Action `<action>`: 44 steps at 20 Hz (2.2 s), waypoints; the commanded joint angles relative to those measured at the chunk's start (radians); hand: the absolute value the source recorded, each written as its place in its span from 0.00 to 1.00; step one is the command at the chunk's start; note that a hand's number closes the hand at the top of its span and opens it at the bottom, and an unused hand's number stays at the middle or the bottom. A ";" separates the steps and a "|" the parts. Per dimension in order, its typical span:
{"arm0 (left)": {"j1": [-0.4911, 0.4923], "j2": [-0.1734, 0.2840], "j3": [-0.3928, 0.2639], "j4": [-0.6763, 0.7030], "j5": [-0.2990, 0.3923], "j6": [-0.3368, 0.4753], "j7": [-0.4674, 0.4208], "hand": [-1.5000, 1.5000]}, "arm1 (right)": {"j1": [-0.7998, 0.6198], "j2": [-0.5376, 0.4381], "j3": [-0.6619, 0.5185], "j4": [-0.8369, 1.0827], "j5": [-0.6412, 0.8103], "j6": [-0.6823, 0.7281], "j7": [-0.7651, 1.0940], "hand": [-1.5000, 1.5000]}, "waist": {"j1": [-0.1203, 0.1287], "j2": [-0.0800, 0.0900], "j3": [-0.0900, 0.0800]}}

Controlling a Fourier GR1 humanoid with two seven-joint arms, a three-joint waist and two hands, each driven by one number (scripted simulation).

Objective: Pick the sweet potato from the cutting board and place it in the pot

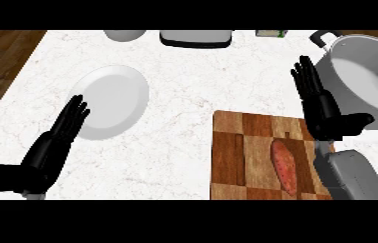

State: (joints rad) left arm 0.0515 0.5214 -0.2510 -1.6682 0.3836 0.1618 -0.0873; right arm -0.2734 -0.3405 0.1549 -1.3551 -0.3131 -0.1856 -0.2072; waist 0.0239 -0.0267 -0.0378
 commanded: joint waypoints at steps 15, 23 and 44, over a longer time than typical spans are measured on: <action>-0.234 -0.078 0.095 0.062 -0.031 0.196 0.181 0.50 | -0.139 -0.259 -0.049 0.566 0.158 0.597 -0.780 0.00 | 0.000 0.037 0.041; -0.273 -0.082 0.117 0.112 -0.054 0.205 0.205 0.50 | -0.223 -0.448 0.091 0.427 0.289 0.734 -0.649 0.00 | -0.019 0.028 0.037; -0.243 -0.127 0.199 0.137 -0.097 0.116 0.170 0.50 | -0.028 -0.514 0.270 -0.139 0.594 0.796 -0.234 0.00 | -0.028 0.026 0.037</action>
State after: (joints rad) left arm -0.2110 0.4094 -0.0836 -1.5701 0.2924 0.3278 0.1396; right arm -0.3513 -0.8598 0.4517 -1.4318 0.2412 0.5753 -0.4629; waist -0.0047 -0.0022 -0.0004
